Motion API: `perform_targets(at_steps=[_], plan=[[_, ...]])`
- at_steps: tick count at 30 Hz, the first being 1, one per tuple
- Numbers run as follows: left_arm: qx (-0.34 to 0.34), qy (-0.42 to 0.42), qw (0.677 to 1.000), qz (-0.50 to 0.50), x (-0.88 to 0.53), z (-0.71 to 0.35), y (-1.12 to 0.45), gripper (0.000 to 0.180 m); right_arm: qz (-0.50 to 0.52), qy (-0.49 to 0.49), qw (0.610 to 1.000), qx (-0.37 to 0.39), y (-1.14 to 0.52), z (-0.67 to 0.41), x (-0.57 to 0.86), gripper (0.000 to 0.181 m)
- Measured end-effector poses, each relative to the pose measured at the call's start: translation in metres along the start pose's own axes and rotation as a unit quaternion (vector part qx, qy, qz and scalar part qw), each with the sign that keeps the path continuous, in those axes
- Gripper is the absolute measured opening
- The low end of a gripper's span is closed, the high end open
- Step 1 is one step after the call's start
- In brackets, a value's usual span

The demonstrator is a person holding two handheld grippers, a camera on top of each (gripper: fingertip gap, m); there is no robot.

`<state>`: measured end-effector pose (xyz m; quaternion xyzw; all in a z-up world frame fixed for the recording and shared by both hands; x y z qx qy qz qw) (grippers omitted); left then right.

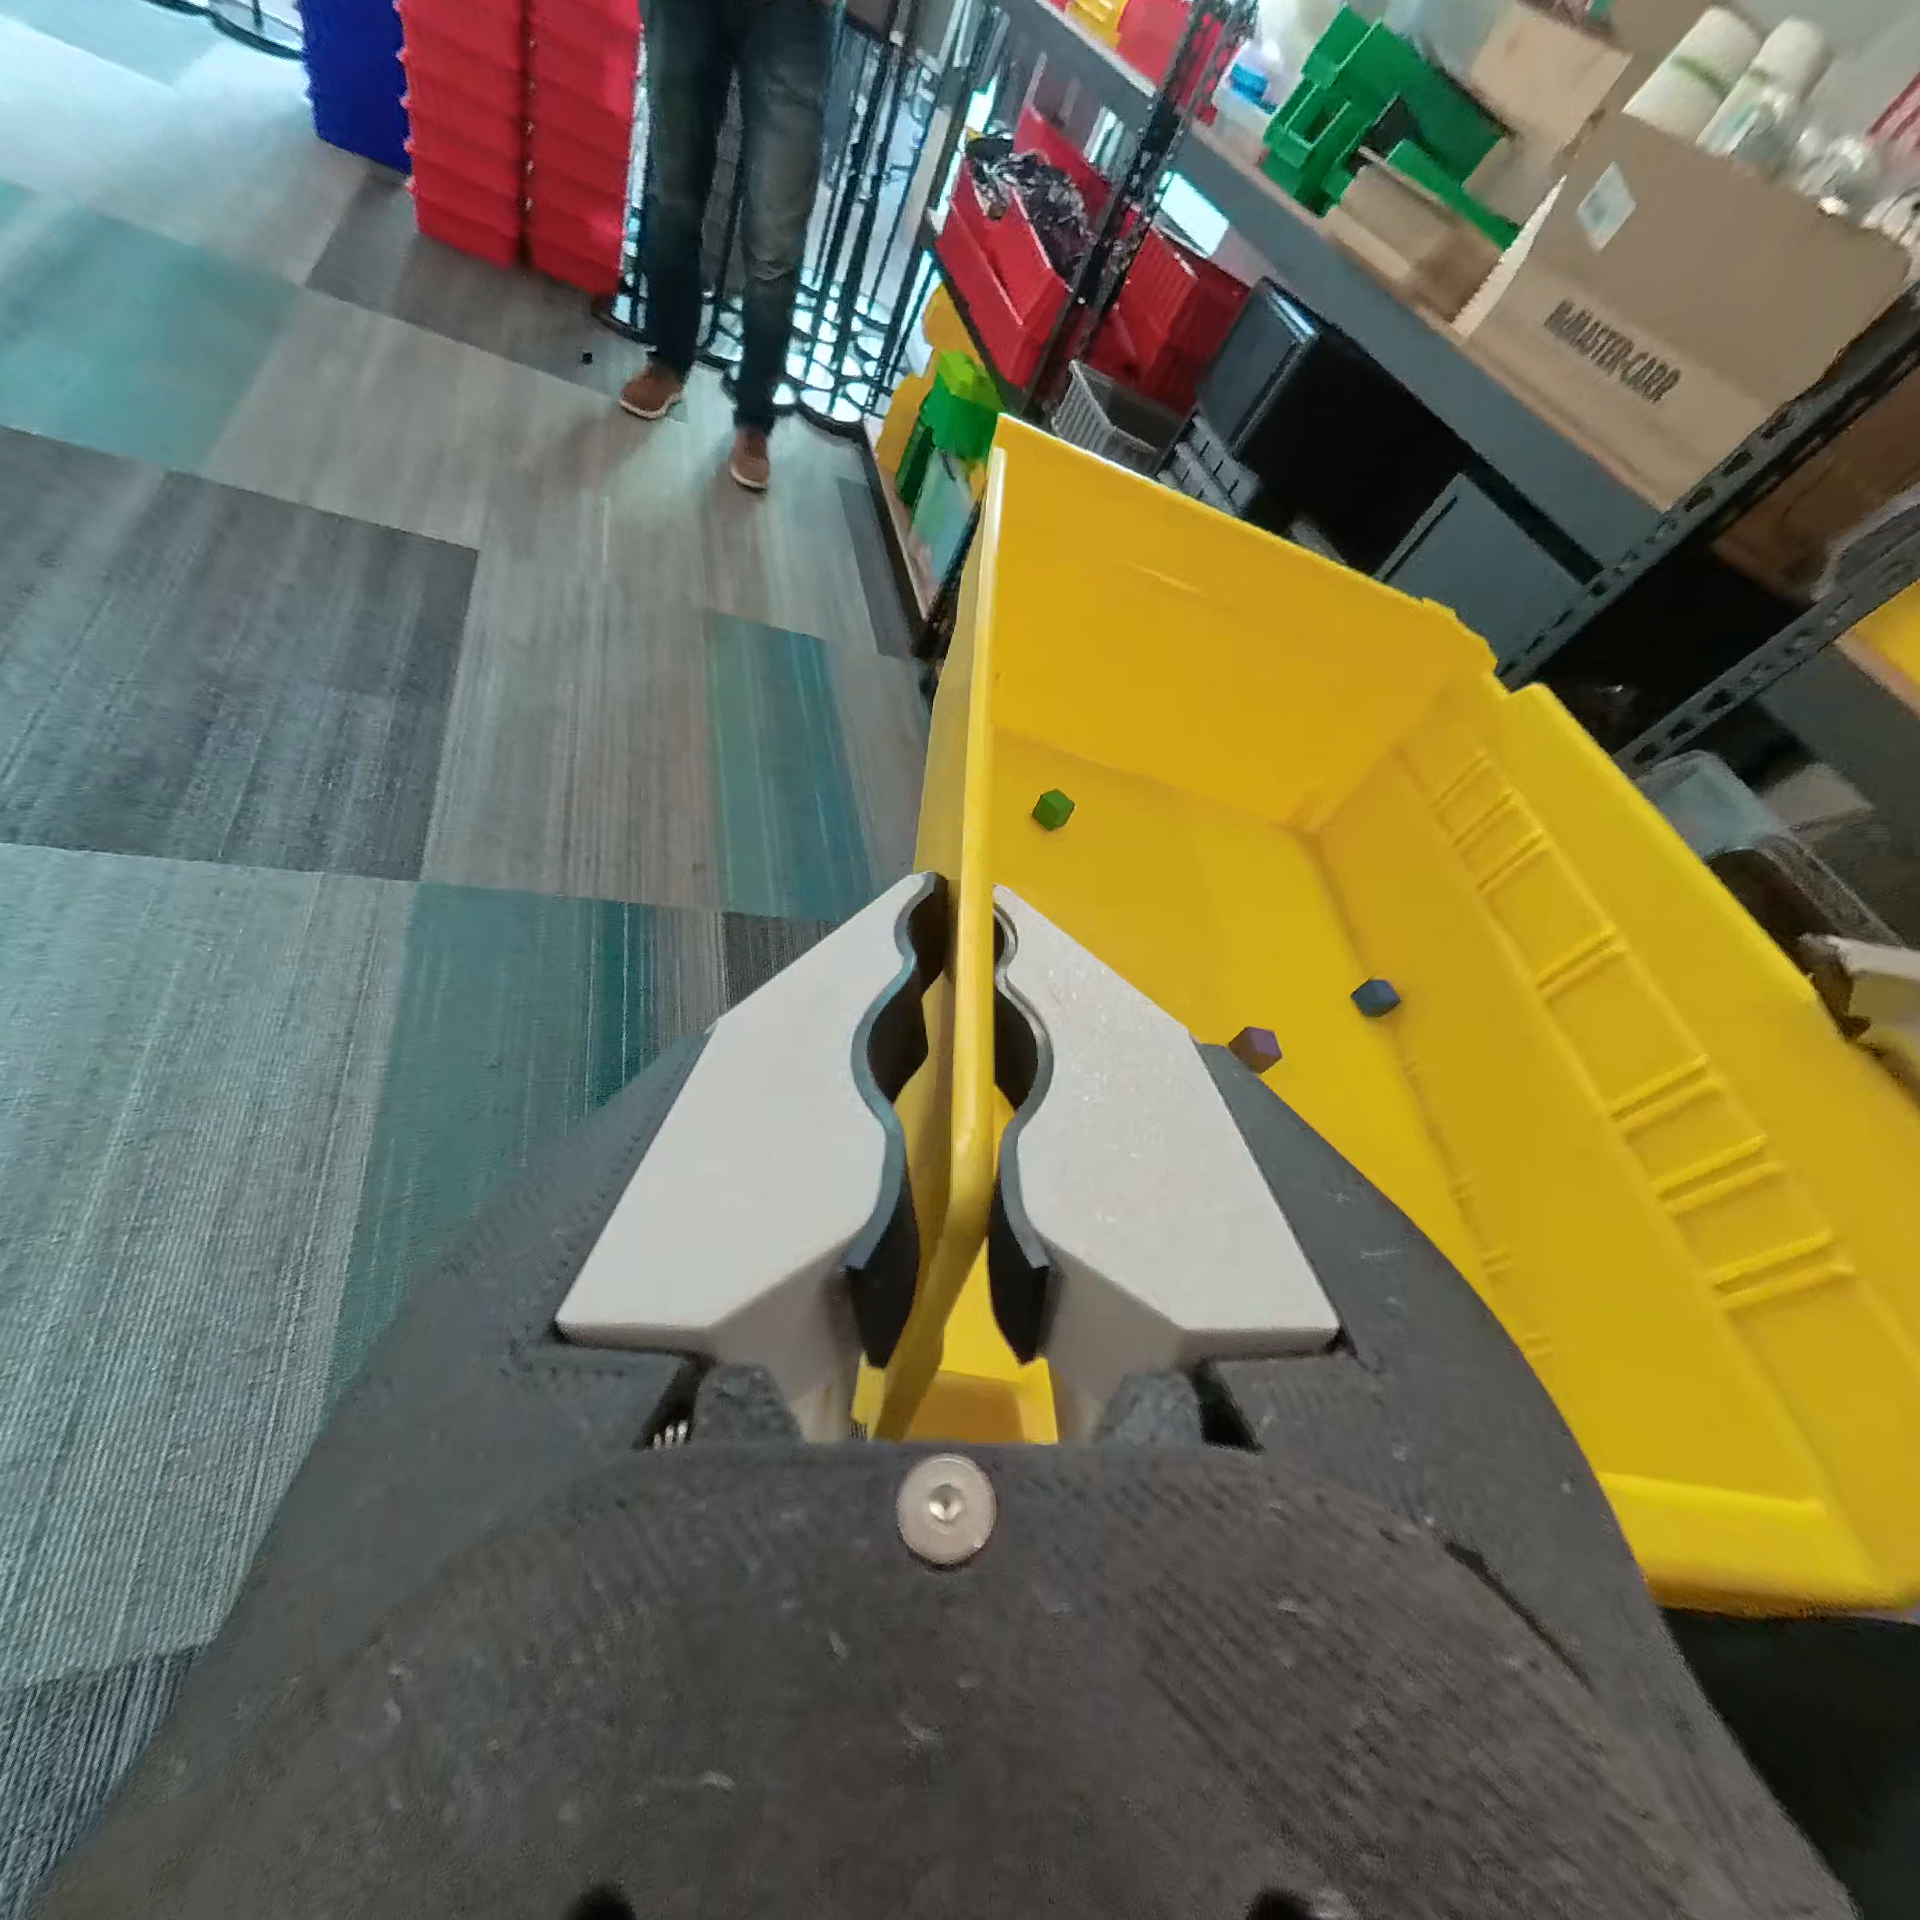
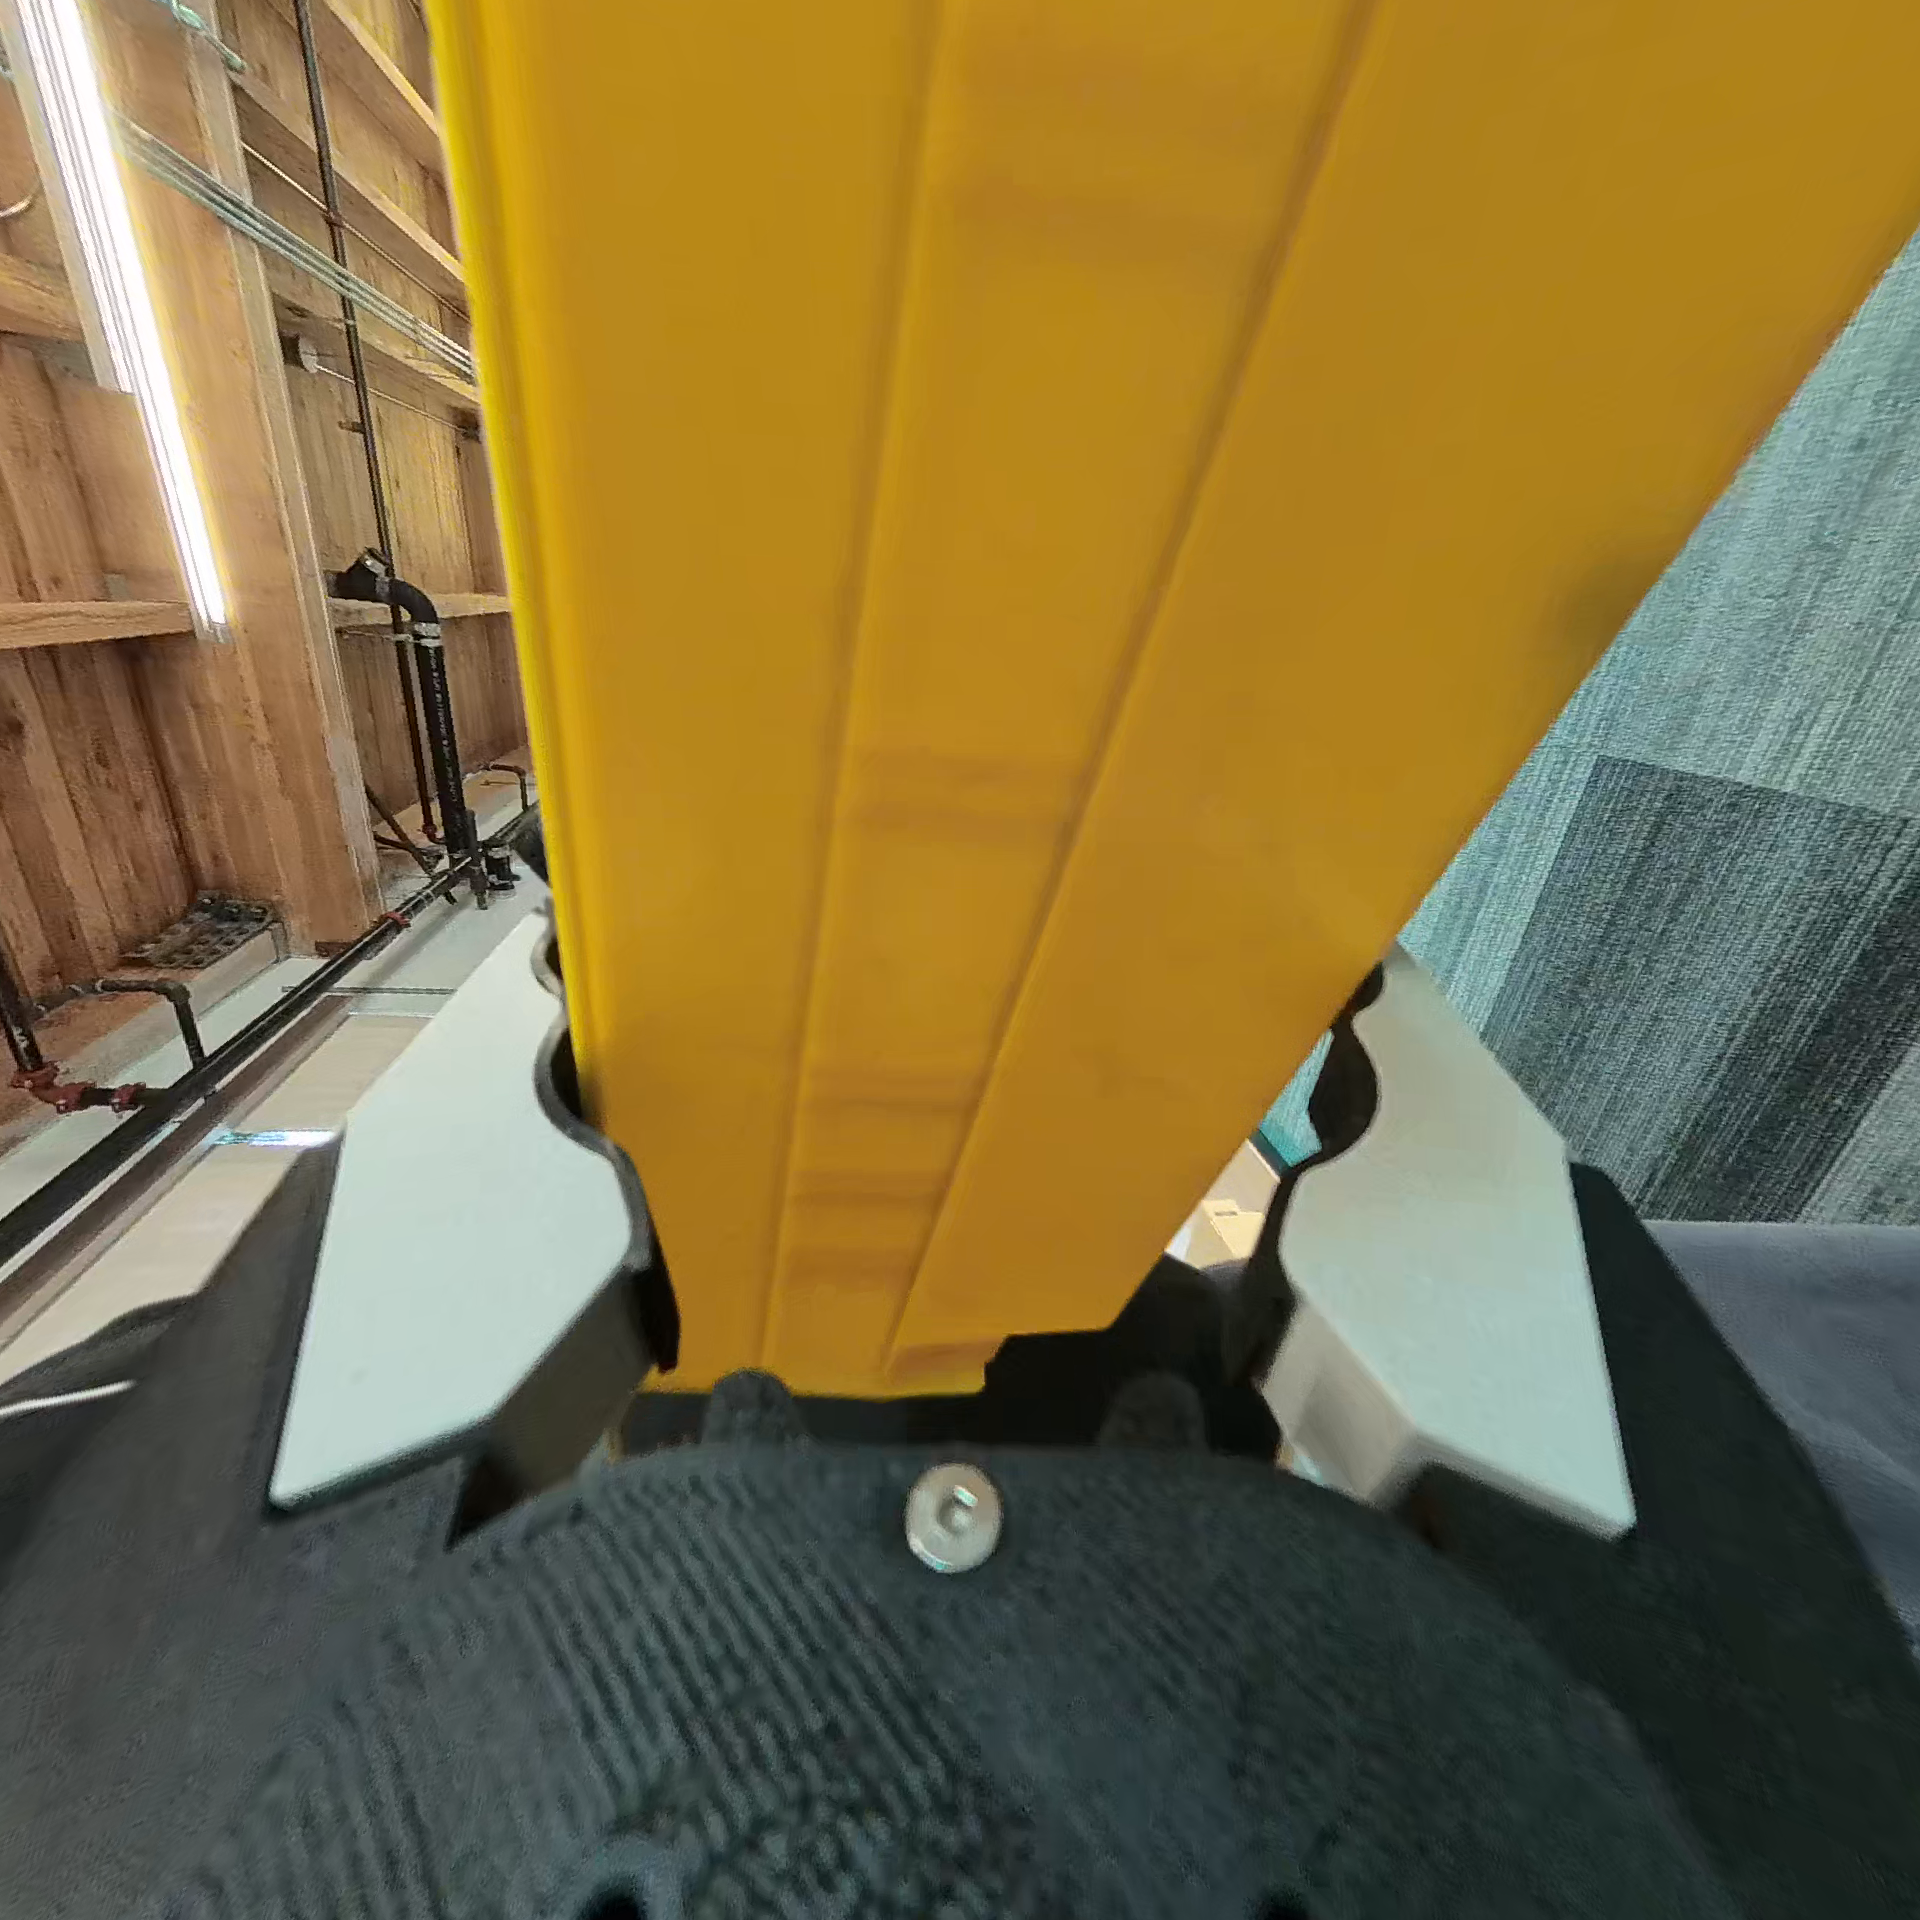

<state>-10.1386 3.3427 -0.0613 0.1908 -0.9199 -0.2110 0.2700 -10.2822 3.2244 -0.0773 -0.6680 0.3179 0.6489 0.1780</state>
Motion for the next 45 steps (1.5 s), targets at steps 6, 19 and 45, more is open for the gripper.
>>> perform_targets(at_steps=[6,19,45], plan=[[0.007,-0.023,1.000,-0.003,-0.035,-0.013,0.017,0.000,-0.005,0.002,1.000,0.010,-0.039,-0.013,-0.008,0.140],[0.030,0.055,0.996,-0.068,-0.128,-0.016,0.059,0.000,0.000,0.016,0.996,-0.088,-0.139,-0.044,-0.014,0.141],[0.019,0.079,0.962,-0.259,-0.304,-0.163,-0.031,0.016,-0.040,0.112,0.954,-0.275,-0.305,-0.321,0.001,0.141]])
Point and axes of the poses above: each gripper's, where its closed fingertips meet, y back along the fingers, z out of its underside, x = y × z across the jaws, the point moved 4 cm from there along y, back along the fingers, and after that the axes turned 14 degrees about -x, right-handed, at the moved point
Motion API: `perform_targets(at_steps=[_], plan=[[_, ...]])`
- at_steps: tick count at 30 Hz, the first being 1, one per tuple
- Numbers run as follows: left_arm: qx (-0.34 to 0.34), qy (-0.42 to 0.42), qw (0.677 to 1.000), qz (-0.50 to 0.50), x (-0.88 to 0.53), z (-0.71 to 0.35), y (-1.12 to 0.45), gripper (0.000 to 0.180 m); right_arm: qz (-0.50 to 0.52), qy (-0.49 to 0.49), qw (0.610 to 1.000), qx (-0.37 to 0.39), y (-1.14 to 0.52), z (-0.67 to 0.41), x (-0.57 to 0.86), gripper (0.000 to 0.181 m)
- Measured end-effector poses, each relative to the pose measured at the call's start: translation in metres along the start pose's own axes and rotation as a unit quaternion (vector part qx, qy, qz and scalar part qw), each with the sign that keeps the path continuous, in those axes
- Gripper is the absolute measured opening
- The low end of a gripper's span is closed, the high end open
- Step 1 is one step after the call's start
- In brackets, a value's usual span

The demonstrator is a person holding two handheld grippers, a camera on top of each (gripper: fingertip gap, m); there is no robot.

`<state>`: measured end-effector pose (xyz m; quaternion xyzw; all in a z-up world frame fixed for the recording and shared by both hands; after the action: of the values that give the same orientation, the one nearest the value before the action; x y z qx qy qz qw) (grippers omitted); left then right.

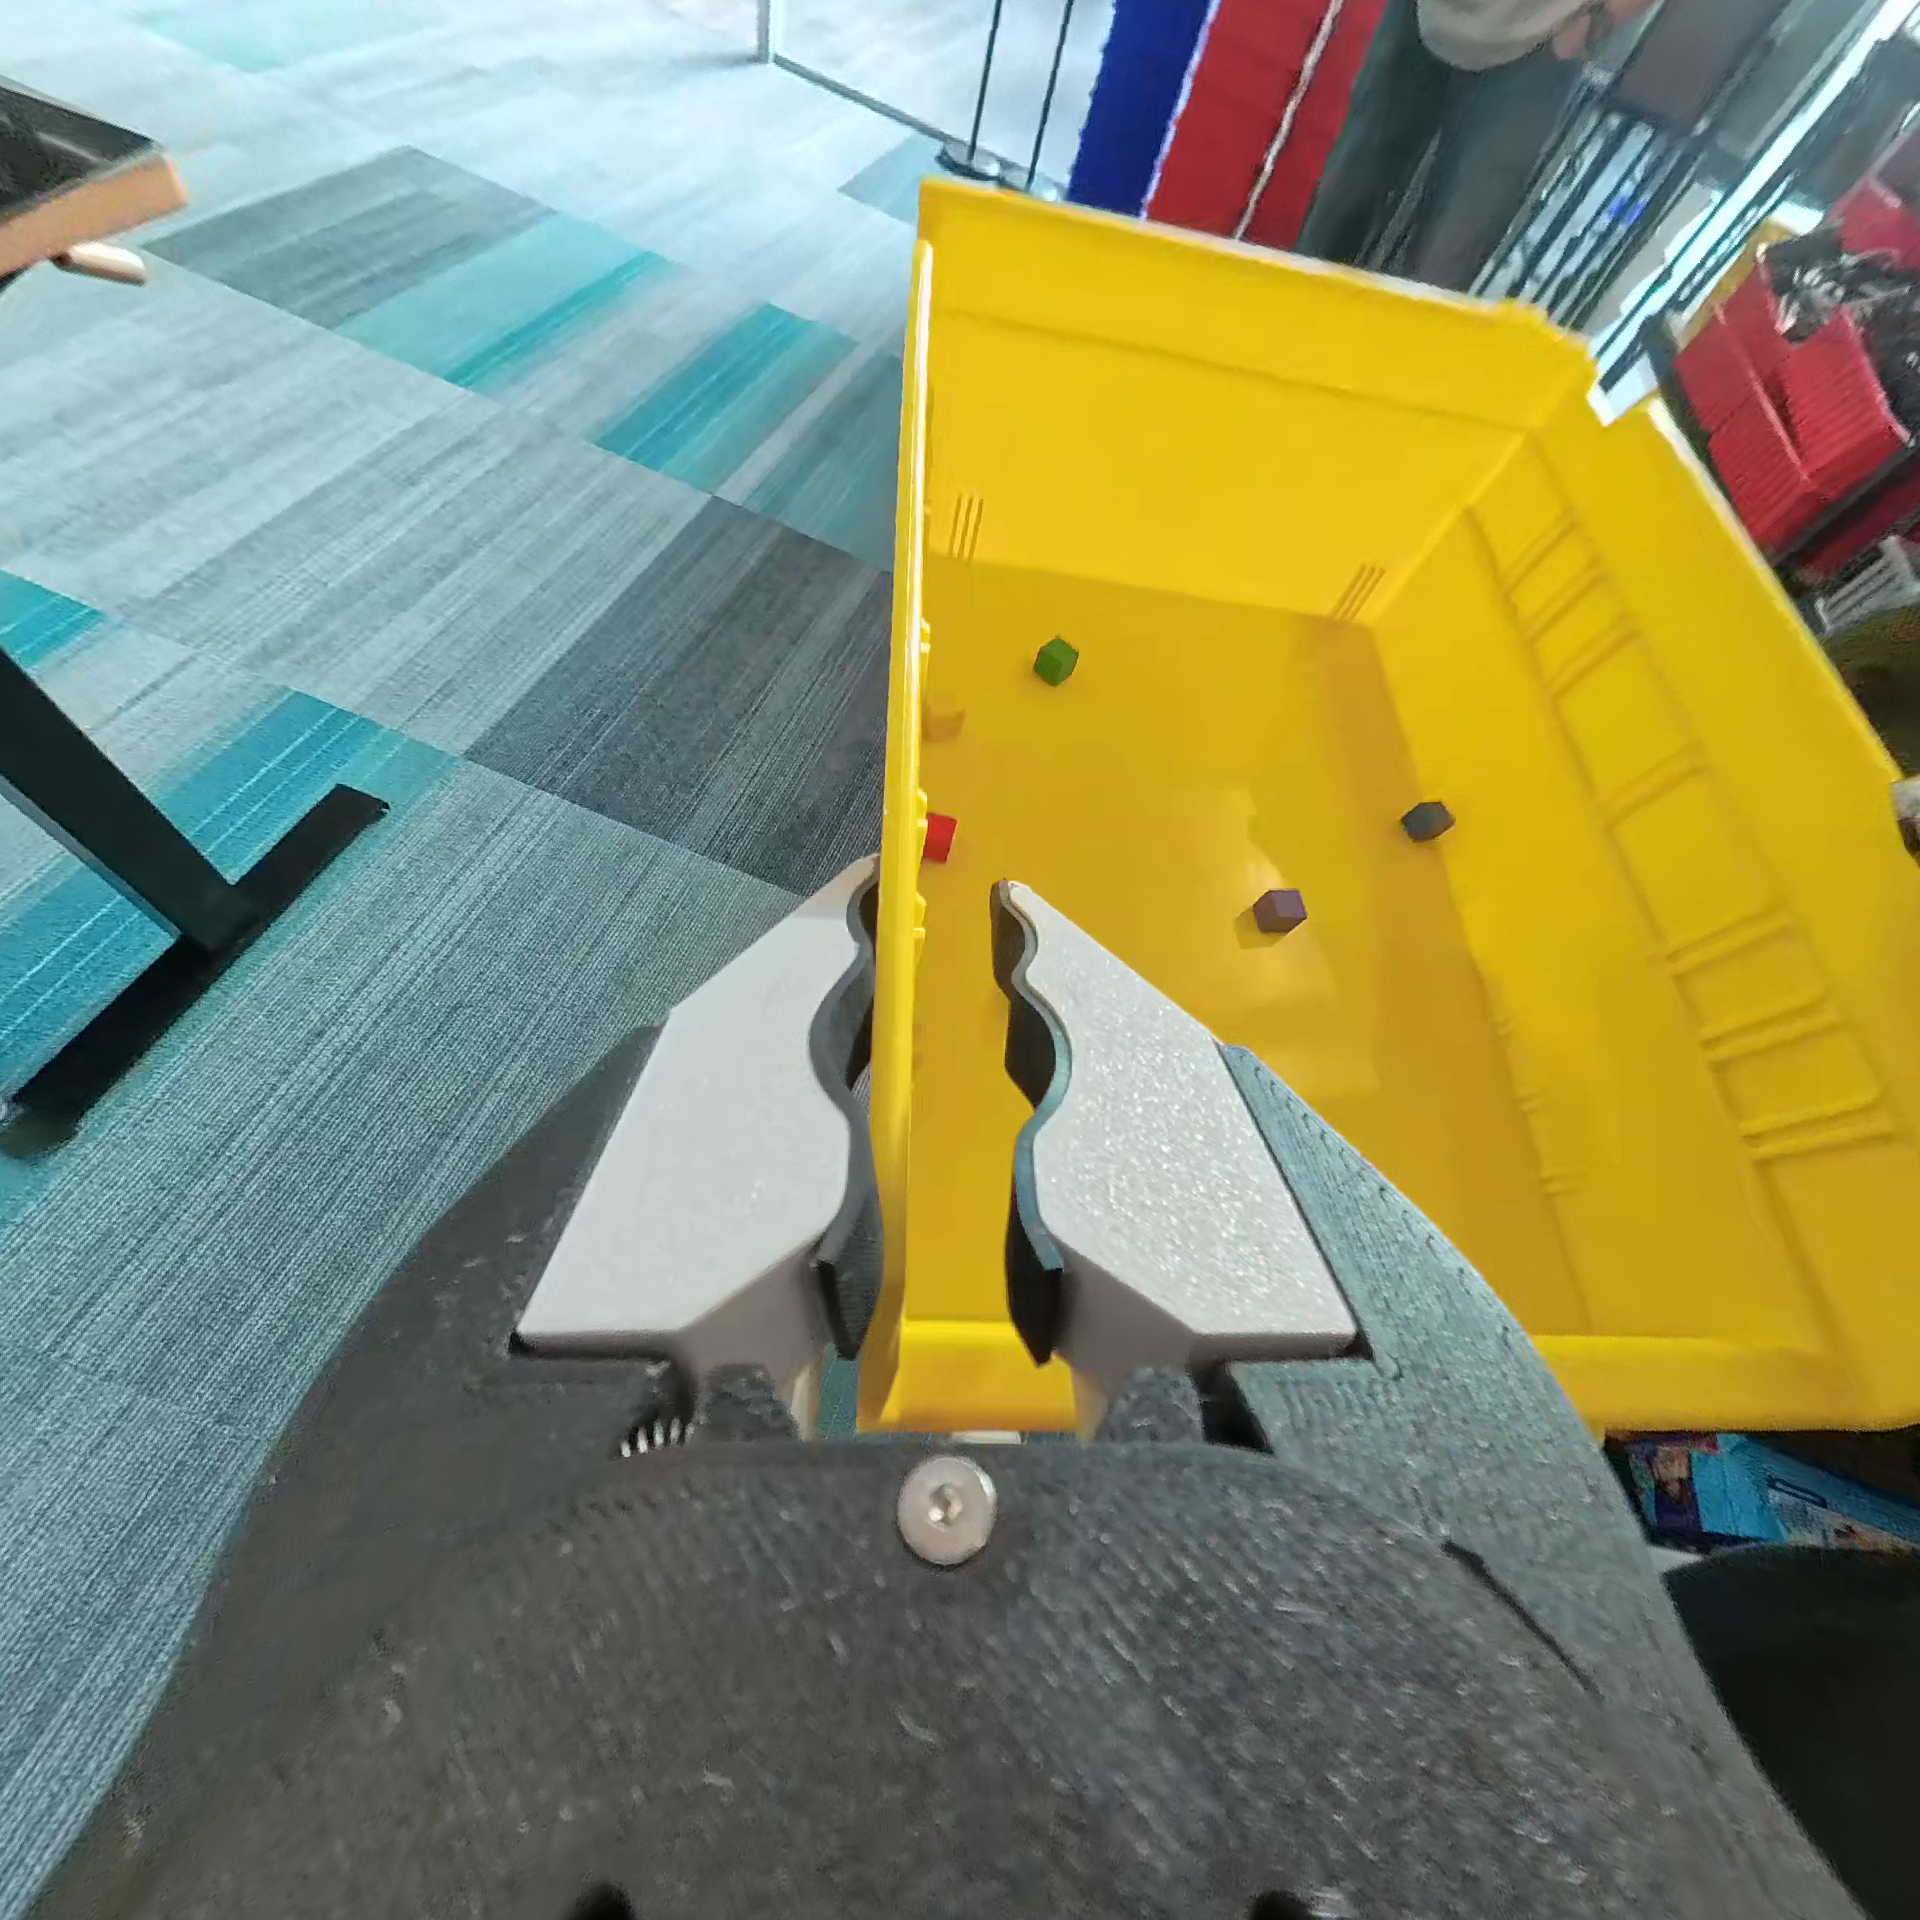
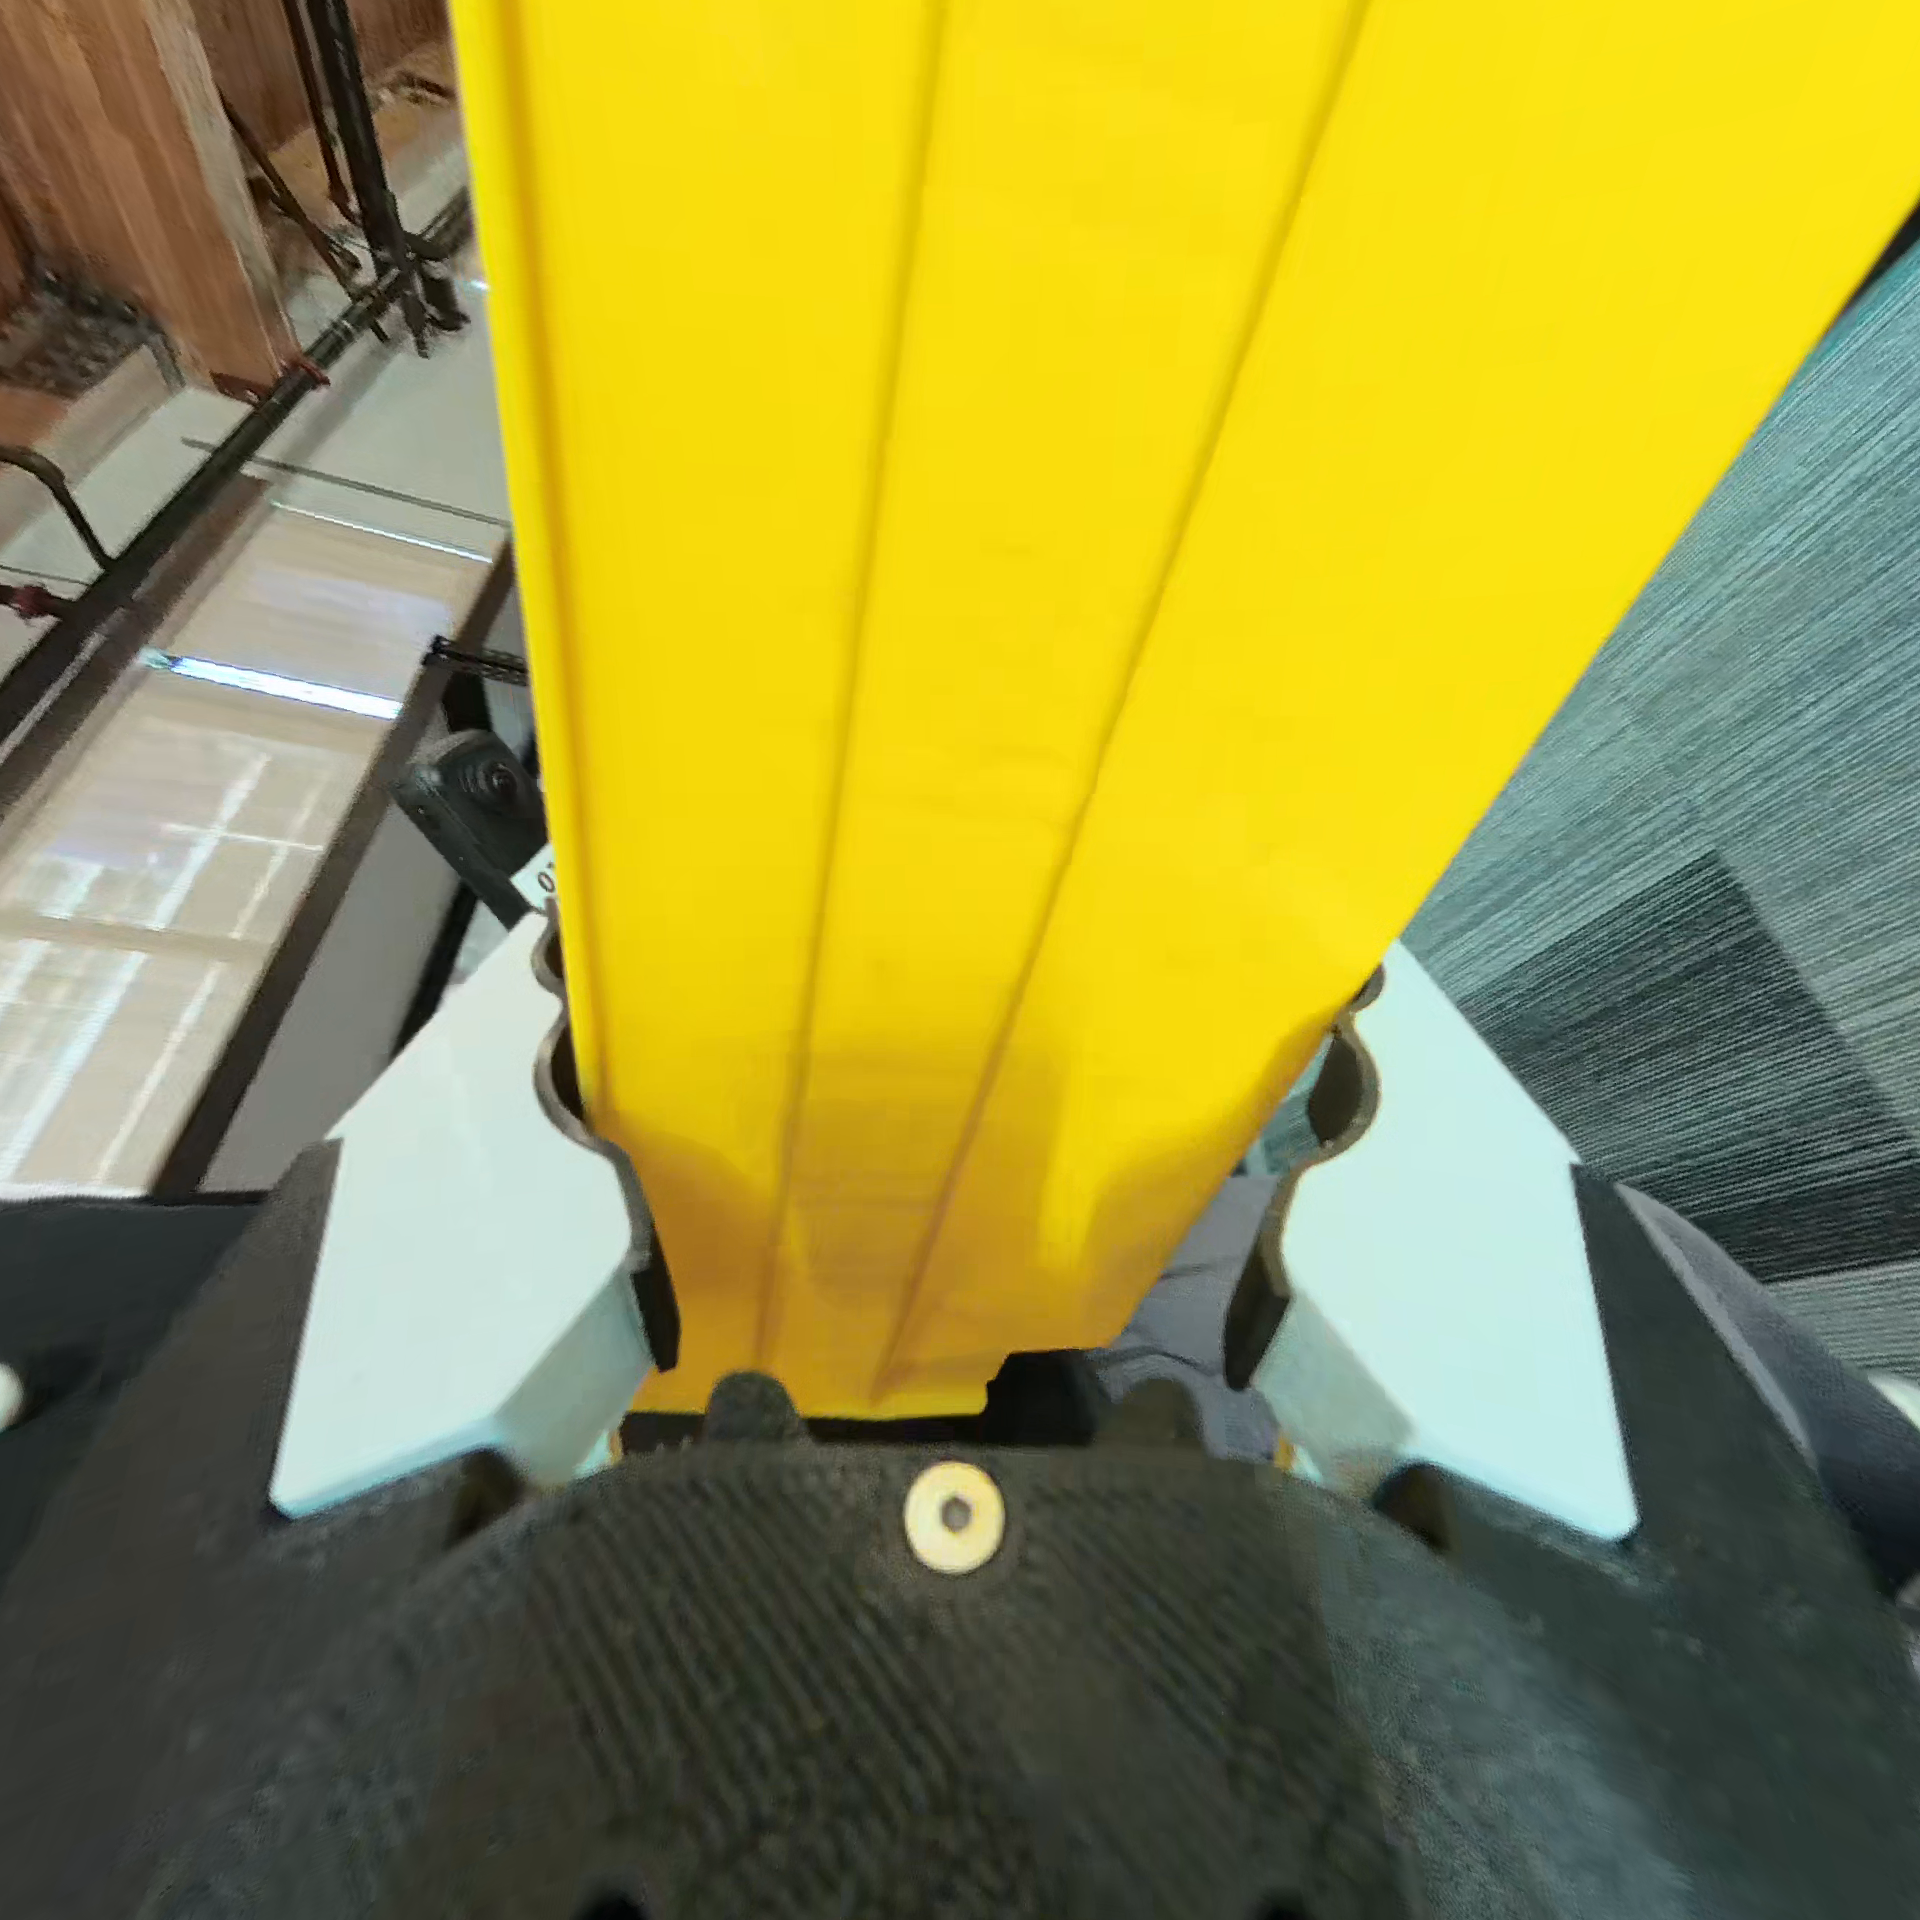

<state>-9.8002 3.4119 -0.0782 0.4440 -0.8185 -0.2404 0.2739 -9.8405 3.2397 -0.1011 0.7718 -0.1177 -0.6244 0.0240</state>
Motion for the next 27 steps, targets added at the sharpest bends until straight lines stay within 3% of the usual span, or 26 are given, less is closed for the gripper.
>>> perform_targets(at_steps=[5,8,11,16,20,27], plan=[[-0.016,-0.014,0.999,0.042,-0.003,-0.031,-0.049,0.020,0.029,0.005,0.999,0.031,0.019,-0.048,0.012,0.141],[0.000,-0.050,0.998,0.029,-0.015,-0.054,-0.074,0.000,0.027,-0.006,0.998,0.062,0.026,-0.077,0.020,0.141],[0.012,-0.060,0.997,0.045,-0.036,-0.085,-0.099,0.000,0.028,-0.020,0.997,0.076,0.014,-0.102,0.026,0.140],[0.014,-0.036,0.991,0.130,-0.089,-0.145,-0.139,0.000,0.028,-0.036,0.988,0.150,-0.020,-0.162,0.027,0.141],[0.044,-0.042,0.981,0.182,-0.120,-0.205,-0.156,0.000,0.028,-0.021,0.980,0.194,-0.046,-0.203,0.016,0.141],[0.035,-0.079,0.959,0.268,-0.134,-0.265,-0.198,0.000,0.064,-0.015,0.955,0.290,-0.055,-0.248,0.006,0.141]])
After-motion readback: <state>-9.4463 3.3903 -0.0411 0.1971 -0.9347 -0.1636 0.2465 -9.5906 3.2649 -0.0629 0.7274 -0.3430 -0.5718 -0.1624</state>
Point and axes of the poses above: each gripper's, where its closed fingertips meet, y back along the fingers, z out of its underside, x = y × z across the jaws, the point moved 4 cm from there along y, back along the fingers, and after that the axes turned 14 degrees about -x, right-handed, at the moved point
